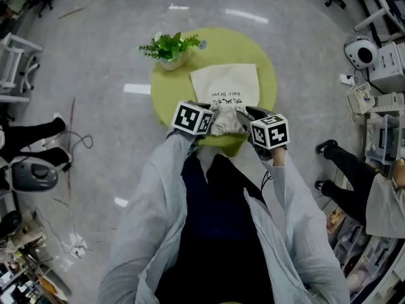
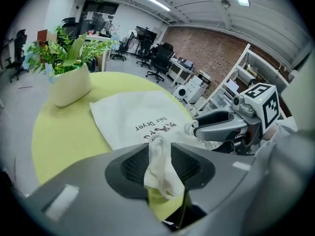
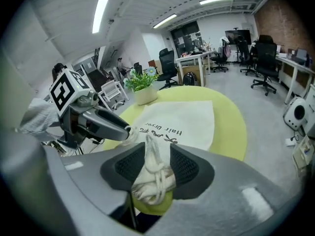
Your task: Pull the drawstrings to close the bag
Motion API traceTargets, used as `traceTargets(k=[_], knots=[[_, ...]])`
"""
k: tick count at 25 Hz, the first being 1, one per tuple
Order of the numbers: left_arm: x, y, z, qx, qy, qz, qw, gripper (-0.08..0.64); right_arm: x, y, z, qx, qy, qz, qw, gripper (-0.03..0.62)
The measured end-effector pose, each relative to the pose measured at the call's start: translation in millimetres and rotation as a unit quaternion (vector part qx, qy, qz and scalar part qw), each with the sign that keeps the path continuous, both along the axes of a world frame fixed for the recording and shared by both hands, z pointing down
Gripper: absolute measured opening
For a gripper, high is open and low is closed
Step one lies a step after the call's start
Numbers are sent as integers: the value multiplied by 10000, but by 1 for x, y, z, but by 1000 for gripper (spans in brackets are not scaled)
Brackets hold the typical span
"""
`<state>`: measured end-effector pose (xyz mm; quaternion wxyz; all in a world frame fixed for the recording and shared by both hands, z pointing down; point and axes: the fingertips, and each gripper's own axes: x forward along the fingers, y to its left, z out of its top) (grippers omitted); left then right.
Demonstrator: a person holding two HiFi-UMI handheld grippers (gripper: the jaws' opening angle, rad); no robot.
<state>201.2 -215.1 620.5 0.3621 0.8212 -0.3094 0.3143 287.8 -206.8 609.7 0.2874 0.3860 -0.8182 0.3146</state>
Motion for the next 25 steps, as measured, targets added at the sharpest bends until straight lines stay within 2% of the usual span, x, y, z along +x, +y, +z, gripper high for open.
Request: traceTargets(k=[5,7,10,14,18,22,25], knots=[[-9,0,-18,210,152,47,9997,199,8,-1,-15,0,-276,-22,9996,294],[-16,-1,-30,340,323,-56,9989,209,12,-1,-26,62,-395,21,9992,319],[-28,-1,-57,655,628,-333,9953,218,16,4,-48,167,-738,125,9971,321],[-42,1,-92,1053,1032,-751,9862,222,14,17,-81,217,-1342,96,9907,321],[-46,15,-125,1361,1381,-806,9777,236,9,30,-122,496,-1916,130,9801,319],[-45,34,-156,1786,1492,-813,9691,238,7,43,-158,1009,-2045,227,9734,311],[-51,44,-174,2129,1434,-964,9617,236,4,50,-182,1437,-2045,346,9676,293]])
